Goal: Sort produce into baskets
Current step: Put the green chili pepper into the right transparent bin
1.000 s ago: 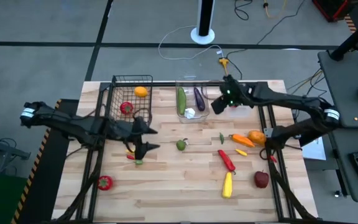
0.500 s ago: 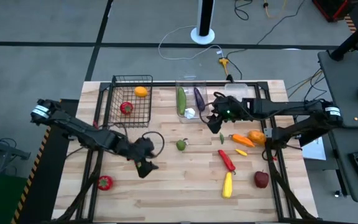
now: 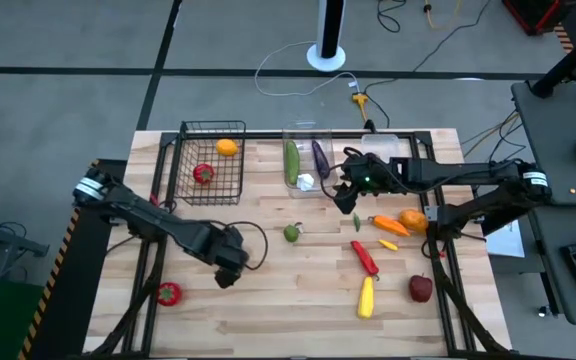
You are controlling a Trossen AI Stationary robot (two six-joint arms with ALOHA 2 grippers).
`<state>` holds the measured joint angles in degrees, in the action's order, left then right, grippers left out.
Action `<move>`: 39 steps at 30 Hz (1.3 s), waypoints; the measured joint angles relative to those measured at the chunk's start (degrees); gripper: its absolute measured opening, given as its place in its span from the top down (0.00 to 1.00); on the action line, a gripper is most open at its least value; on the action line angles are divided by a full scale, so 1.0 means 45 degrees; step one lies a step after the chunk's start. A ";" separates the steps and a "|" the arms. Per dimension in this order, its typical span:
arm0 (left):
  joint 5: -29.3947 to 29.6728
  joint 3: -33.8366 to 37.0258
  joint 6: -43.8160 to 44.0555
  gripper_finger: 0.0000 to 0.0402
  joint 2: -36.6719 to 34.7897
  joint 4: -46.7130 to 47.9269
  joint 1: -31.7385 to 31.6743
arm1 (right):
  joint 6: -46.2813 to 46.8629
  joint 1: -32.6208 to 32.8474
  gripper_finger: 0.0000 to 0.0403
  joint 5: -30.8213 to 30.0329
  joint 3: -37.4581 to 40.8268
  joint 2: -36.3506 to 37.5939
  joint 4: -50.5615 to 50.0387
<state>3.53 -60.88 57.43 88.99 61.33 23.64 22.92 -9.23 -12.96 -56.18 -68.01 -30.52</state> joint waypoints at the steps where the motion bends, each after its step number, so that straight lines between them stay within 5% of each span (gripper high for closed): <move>1: 0.0000 -0.0212 -0.0138 0.21 0.0320 0.0062 -0.0004 | -0.0017 0.0000 0.54 -0.0081 0.0000 0.0000 0.0000; 16: -0.0015 -0.2639 -0.1889 0.21 0.4776 0.2714 -0.0049 | -0.0084 0.0000 0.54 -0.0139 0.0000 -0.0005 0.0000; 39: 0.0000 -0.2524 -0.2468 0.23 0.5305 0.2004 -0.0102 | -0.0088 0.0000 0.54 -0.0144 0.0024 -0.0005 0.0000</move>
<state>3.53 -72.24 46.33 112.86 70.35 23.18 22.52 -9.23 -13.61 -56.07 -68.03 -30.52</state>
